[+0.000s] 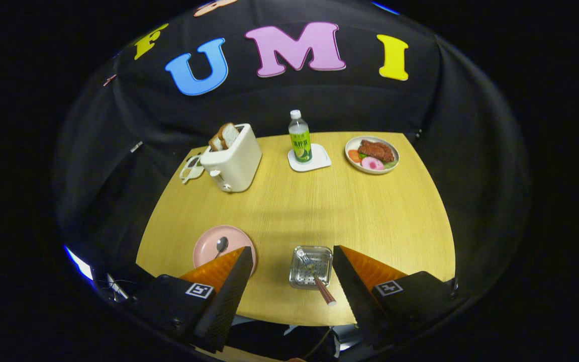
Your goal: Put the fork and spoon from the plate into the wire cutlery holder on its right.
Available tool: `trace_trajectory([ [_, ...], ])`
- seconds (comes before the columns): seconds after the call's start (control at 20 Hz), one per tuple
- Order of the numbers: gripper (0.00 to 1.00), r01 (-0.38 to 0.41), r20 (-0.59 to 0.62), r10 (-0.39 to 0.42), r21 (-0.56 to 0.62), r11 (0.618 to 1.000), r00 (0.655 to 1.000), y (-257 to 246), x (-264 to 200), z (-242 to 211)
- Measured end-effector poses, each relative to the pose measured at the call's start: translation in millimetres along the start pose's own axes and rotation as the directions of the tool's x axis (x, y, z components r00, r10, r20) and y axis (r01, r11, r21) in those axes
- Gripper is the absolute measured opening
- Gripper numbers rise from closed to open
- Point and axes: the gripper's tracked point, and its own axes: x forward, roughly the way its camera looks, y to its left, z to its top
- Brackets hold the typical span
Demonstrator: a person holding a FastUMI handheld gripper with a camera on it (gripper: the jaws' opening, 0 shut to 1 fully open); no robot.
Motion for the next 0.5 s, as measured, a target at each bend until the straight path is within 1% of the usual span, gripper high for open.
trace_trajectory([
  [0.1, 1.0, 0.006, 0.041, -0.006, 0.001, 1.0, 0.999, 16.2, 0.2, -2.5],
  [0.25, 1.0, 0.011, 0.137, -0.013, 0.013, 1.0, 0.99, 40.9, 4.7, 6.3],
  [0.3, 0.99, 0.008, 0.145, -0.01, 0.011, 1.0, 0.989, 49.5, 7.4, 3.0],
  [0.35, 1.0, 0.003, 0.139, -0.005, 0.011, 1.0, 0.99, 59.7, 13.0, -3.1],
  [0.5, 1.0, -0.024, 0.065, 0.024, 0.005, 1.0, 0.998, 92.0, 31.6, -36.7],
])
